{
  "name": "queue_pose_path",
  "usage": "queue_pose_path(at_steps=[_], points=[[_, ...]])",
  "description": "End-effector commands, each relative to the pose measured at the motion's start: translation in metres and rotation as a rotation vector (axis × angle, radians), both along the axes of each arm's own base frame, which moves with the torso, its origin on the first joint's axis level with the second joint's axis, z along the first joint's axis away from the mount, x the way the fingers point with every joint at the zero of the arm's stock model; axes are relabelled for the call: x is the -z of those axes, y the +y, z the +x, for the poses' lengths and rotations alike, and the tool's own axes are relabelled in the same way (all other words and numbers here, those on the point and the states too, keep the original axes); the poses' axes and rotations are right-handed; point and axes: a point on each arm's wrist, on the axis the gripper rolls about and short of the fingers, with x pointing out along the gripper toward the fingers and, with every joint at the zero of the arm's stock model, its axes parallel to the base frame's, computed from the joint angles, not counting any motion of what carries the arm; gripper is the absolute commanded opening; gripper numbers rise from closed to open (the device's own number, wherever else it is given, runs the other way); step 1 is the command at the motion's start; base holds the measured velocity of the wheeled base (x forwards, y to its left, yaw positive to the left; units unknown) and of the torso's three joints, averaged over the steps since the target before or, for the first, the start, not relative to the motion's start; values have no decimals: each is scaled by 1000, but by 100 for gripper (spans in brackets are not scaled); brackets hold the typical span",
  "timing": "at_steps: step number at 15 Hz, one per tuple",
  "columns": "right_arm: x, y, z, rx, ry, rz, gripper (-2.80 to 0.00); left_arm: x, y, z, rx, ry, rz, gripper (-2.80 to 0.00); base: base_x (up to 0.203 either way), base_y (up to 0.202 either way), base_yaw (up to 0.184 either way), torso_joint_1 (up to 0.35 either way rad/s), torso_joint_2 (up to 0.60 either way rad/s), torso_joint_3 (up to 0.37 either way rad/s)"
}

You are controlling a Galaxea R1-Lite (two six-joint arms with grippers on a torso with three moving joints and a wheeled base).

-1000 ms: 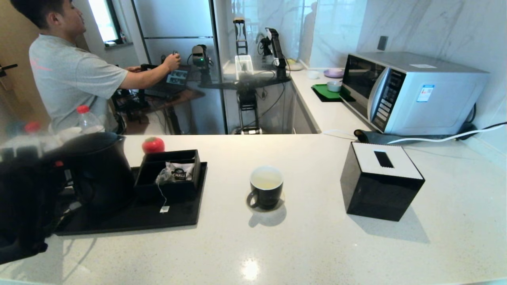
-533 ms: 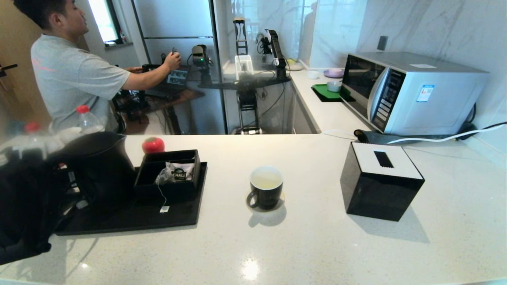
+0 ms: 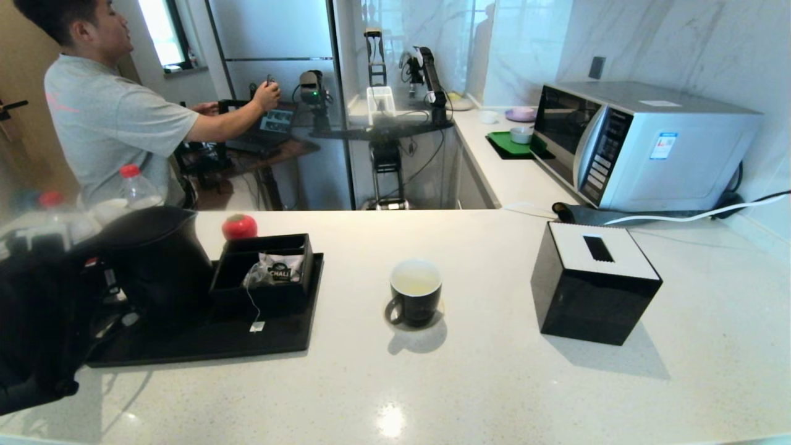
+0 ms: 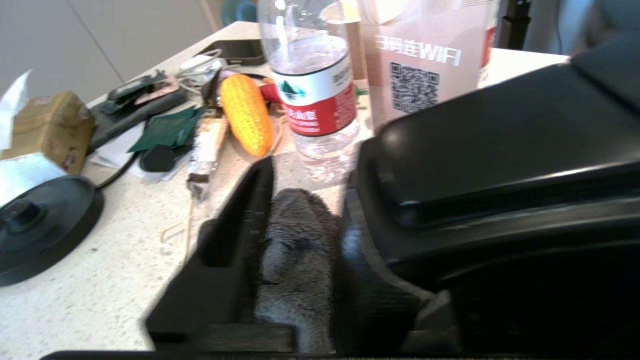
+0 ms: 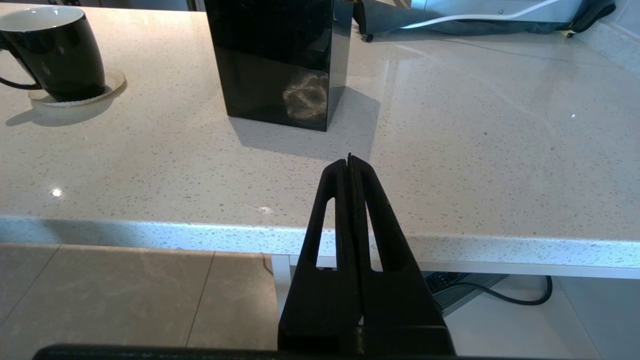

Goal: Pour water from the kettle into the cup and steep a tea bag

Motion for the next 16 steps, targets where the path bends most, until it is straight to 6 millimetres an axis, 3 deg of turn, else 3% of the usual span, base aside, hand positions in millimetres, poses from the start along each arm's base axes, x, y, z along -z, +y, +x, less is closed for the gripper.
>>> queue_pose_path(at_steps=[1, 11, 16], points=[[0, 0, 0, 0, 1, 0, -280, -4, 0, -1, -1, -39, 17, 0, 0, 0, 0, 0, 0, 0], [0, 0, 0, -1, 1, -1, -280, -12, -16, -34, 3, -6, -11, 0, 0, 0, 0, 0, 0, 0], [0, 0, 0, -1, 1, -1, -280, -21, -31, -71, 4, 13, -31, 0, 0, 0, 0, 0, 0, 0]])
